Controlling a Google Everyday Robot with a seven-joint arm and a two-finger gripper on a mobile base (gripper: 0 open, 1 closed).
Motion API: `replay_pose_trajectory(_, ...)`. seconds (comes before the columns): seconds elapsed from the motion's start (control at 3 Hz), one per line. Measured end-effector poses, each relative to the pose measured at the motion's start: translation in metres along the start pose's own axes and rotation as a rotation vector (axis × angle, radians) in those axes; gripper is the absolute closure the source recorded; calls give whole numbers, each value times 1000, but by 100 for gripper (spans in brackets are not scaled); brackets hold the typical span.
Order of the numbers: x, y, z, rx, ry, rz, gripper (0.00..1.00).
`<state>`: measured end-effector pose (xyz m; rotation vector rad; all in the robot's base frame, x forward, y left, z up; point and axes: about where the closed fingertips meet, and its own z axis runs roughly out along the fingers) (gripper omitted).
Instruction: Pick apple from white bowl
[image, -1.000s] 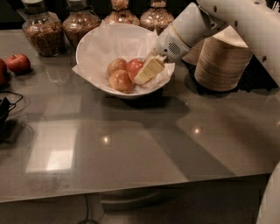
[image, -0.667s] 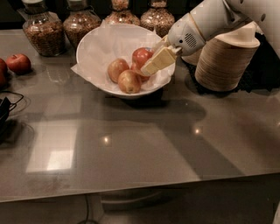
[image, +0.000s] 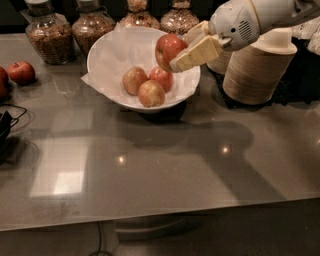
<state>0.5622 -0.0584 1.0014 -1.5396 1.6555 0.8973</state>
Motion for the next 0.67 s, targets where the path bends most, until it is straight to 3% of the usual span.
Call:
replay_pose_trajectory(0.33, -39, 41, 2, -27, 48, -127, 100)
replay_pose_trajectory(0.67, -39, 41, 2, -27, 48, -127, 100)
